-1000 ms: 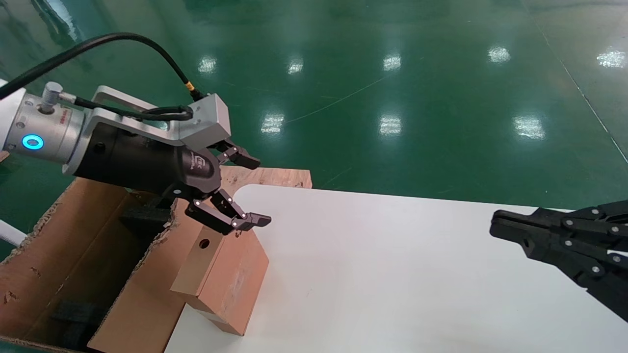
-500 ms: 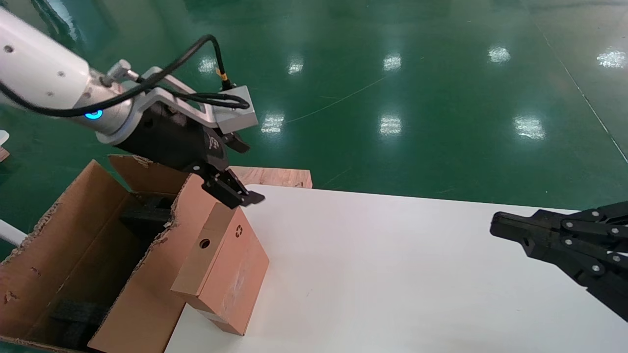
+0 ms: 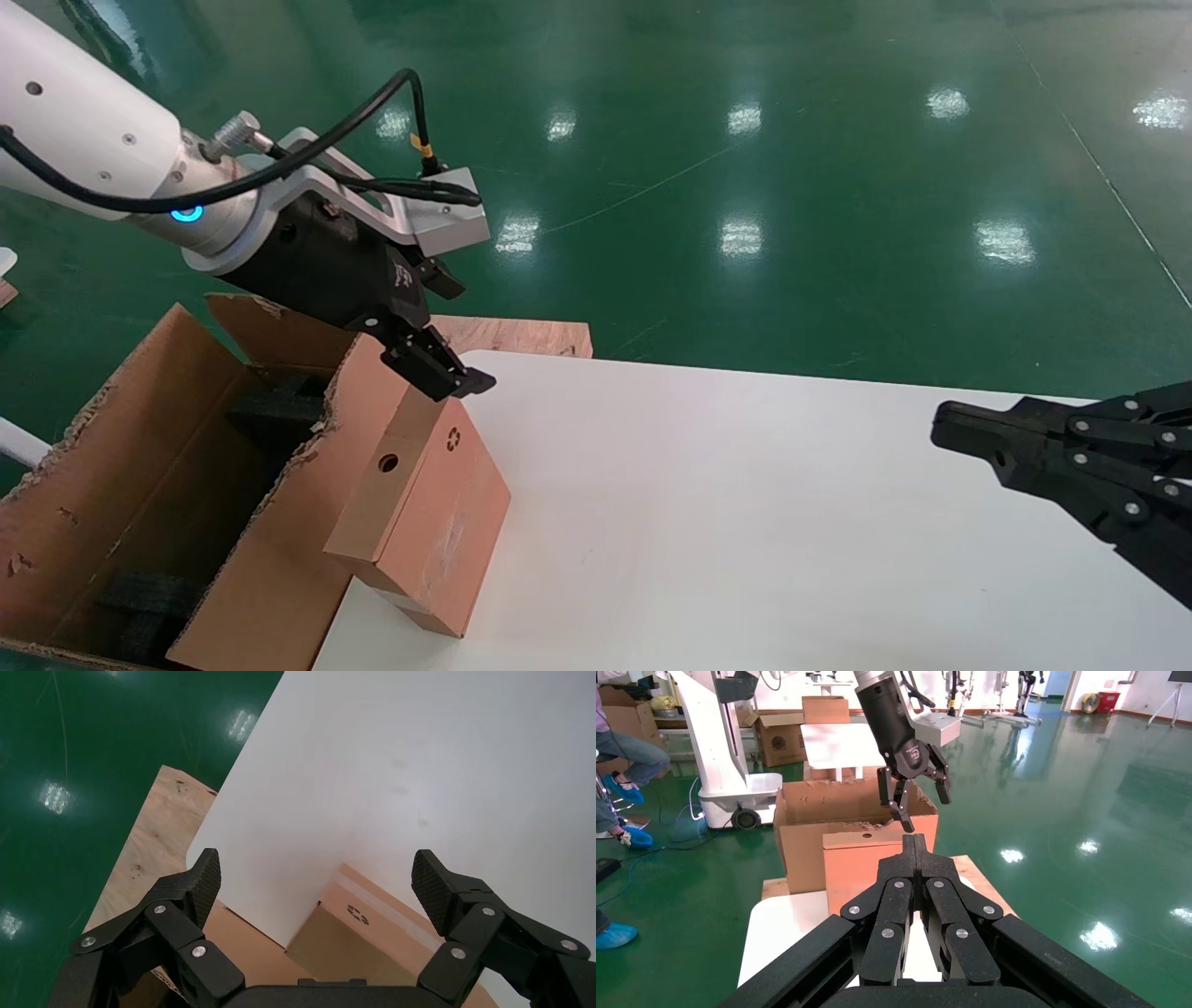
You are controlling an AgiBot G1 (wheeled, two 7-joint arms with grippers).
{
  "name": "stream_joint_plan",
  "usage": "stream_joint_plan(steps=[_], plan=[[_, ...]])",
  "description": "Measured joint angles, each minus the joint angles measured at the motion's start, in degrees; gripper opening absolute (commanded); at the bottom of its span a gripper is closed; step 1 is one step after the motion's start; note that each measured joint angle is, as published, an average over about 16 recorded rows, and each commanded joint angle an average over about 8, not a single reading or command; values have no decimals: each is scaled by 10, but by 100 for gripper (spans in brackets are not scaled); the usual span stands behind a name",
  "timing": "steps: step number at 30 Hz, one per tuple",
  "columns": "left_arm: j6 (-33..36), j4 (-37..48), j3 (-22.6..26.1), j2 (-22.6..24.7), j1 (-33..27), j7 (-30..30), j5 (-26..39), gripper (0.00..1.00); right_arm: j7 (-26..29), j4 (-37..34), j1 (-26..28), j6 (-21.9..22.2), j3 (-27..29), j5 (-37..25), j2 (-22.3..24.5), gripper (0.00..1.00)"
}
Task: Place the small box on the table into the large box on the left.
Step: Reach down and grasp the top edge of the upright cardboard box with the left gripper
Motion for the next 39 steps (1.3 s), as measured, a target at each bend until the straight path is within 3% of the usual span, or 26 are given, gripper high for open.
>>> stream_joint_plan(steps=[17, 31, 39], plan=[[-7, 58, 48, 91, -49, -25, 76, 100, 0, 0, 0, 0, 0, 0, 0, 0], [-15, 73, 52, 104, -58, -35, 73, 100, 0, 0, 0, 0, 0, 0, 0, 0], [-9, 85, 68, 126, -64, -82, 105, 100, 0, 0, 0, 0, 0, 0, 0, 0]])
